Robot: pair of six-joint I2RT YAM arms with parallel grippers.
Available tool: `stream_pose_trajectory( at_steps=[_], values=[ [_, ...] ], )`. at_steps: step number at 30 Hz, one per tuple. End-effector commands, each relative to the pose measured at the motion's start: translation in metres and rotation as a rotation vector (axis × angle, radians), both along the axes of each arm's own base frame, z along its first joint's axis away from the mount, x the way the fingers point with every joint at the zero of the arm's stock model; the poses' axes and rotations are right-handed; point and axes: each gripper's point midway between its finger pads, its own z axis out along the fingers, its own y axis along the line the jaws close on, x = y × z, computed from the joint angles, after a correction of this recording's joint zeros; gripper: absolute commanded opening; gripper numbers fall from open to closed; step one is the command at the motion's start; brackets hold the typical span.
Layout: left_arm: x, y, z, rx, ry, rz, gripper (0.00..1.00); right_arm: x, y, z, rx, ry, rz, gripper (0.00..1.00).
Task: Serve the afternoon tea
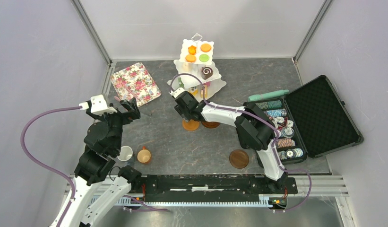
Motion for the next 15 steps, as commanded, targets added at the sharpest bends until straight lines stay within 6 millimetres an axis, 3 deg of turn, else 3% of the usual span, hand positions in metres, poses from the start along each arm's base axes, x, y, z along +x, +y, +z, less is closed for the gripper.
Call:
stream_pose_trajectory(
  at_steps=[1, 6, 9, 12, 15],
  values=[
    [-0.002, 0.000, 0.009, -0.032, -0.041, -0.004, 1.00, 0.016, 0.009, 0.022, -0.013, -0.050, 0.013, 0.65],
    [-0.002, 0.000, 0.009, -0.034, -0.041, -0.005, 1.00, 0.016, 0.010, 0.046, 0.008, -0.060, 0.008, 0.68],
    [-0.002, 0.000, 0.010, -0.036, -0.044, -0.008, 1.00, 0.006, 0.010, 0.062, 0.036, -0.051, 0.016, 0.68],
    [-0.002, -0.001, 0.010, -0.038, -0.044, -0.011, 1.00, -0.014, 0.013, 0.060, 0.068, -0.007, 0.044, 0.66],
    [-0.003, -0.001, 0.010, -0.038, -0.046, -0.014, 1.00, -0.029, 0.014, 0.053, 0.064, 0.010, 0.057, 0.53]
  ],
)
